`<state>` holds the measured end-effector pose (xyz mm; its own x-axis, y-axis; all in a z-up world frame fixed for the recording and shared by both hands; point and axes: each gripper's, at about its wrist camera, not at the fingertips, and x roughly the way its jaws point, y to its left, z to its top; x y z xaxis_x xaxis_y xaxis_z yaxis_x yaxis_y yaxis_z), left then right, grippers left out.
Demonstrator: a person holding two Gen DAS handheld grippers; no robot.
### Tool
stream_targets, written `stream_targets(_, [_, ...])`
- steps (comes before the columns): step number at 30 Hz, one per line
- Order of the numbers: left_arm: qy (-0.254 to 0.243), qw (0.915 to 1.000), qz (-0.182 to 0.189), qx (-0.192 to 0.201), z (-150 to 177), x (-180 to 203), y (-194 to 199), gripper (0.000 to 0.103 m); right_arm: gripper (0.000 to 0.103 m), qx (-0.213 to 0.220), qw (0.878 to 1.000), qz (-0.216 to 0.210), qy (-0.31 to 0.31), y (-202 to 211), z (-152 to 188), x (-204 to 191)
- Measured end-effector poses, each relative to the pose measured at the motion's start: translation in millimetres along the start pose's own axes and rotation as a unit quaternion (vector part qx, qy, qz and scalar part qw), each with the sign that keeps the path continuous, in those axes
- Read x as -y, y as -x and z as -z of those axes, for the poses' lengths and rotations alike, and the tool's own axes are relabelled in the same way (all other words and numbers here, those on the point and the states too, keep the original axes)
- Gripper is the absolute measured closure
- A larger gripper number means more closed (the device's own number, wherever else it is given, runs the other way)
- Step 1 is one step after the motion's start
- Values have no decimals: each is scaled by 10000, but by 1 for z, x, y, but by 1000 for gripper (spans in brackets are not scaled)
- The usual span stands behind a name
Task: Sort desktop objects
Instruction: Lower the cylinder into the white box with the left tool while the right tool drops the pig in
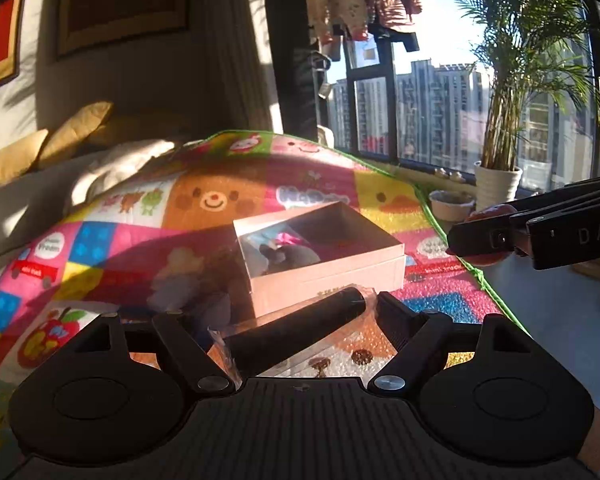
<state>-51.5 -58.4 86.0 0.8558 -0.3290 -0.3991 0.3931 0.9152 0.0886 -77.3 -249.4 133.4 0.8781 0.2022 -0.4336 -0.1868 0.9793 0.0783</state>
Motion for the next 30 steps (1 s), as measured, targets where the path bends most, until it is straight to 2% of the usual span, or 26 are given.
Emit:
stream_targets(6, [-256, 9996, -29, -76, -46, -13, -57, 19, 31, 217, 9993, 120, -271, -52, -53, 32])
stream_targets(10, [-425, 9990, -159, -43, -71, -26, -88, 18, 30, 456, 9972, 149, -579, -110, -100, 56])
stream_targets(11, [-415, 9990, -154, -63, -76, -29, -96, 18, 26, 471, 9969, 134, -610, -126, -108, 60])
stream_targets(12, [-398, 9991, -140, -87, -79, -32, -105, 18, 16, 396, 9969, 107, -665, -145, -116, 65])
stream_targets(13, [-375, 9992, -128, -109, -82, -35, -113, 18, 14, 299, 9966, 94, -757, -160, -120, 70])
stream_targets(15, [-331, 9993, -88, -177, -86, -39, -128, 18, 14, 159, 9952, 68, -959, -178, -122, 78])
stream_targets(17, [-342, 9991, -23, -248, -86, -39, -143, 18, 13, 240, 9947, 32, -996, -179, -118, 85])
stream_targets(20, [-353, 9984, 116, -422, -82, -36, -170, 19, 8, 349, 9943, 227, -977, -173, -105, 96])
stream_targets(22, [-289, 9980, 189, -528, -78, -34, -187, 19, 8, 268, 9938, 351, -1020, -170, -96, 105])
stream_targets(25, [-127, 9994, 78, -299, -84, -36, -207, 18, 7, 81, 9922, 414, -1170, -170, -85, 119])
stream_targets(27, [-23, 10000, -6, 43, -89, -42, -216, 8, 7, -50, 9913, 455, -1232, -174, -80, 124])
stream_targets(28, [23, 10000, -69, 35, -91, -46, -220, 1, 7, -112, 9909, 485, -1250, -176, -77, 125])
stream_targets(30, [187, 9995, 0, -260, -90, -56, -224, 1, 7, -213, 9904, 474, -1278, -178, -70, 124])
